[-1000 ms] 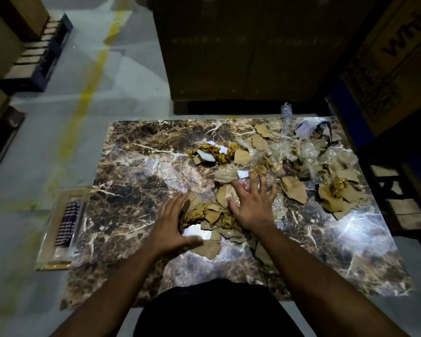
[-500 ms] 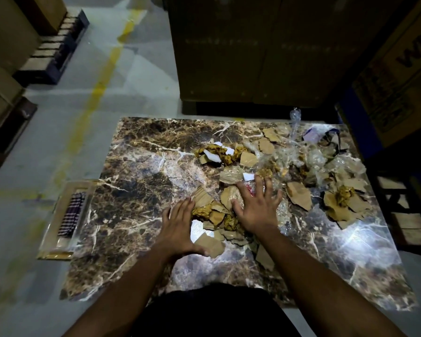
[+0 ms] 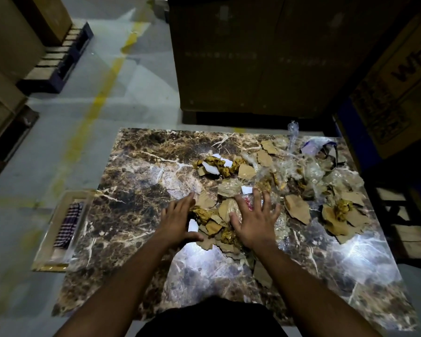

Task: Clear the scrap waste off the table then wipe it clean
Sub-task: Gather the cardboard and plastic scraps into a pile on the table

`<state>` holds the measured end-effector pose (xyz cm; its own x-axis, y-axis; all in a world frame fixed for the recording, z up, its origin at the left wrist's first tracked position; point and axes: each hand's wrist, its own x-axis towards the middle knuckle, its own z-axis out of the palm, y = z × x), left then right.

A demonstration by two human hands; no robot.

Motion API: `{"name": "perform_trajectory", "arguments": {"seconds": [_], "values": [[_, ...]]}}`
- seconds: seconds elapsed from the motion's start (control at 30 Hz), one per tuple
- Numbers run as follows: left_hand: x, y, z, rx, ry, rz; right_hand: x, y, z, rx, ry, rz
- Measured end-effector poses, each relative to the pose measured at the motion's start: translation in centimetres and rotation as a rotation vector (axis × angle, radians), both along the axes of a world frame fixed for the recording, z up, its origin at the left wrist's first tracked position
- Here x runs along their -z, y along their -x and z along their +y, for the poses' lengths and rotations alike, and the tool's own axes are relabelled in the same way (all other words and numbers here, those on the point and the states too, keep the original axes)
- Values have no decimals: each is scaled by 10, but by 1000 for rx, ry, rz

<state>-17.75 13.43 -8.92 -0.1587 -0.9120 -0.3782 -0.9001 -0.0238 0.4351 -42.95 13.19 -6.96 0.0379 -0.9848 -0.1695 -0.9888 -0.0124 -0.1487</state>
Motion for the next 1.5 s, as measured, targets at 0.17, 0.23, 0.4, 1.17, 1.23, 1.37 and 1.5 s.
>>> {"name": "perform_trajectory", "arguments": {"seconds": [0.17, 0.23, 0.4, 1.17, 1.23, 1.37, 1.5], "values": [[-19, -22, -24, 78, -62, 70, -2, 0, 0, 9, 0, -19], [-28, -27, -46, 85, -27, 102, -3, 0, 1, 15, -9, -27], [-37, -18, -129, 46, 76, 142, -2, -2, 1, 30, 16, -41], [-25, 70, -93, -283, -279, 629, 6, 0, -2, 55, 61, -45], [-30, 67, -92, -356, -339, 727, 4, 0, -1, 54, 47, -47], [-33, 56, -91, -462, -391, 760, -3, 0, 1, 49, 14, -48], [-37, 45, -80, -404, -430, 767, -6, 1, 2, 54, 33, -55]]}}
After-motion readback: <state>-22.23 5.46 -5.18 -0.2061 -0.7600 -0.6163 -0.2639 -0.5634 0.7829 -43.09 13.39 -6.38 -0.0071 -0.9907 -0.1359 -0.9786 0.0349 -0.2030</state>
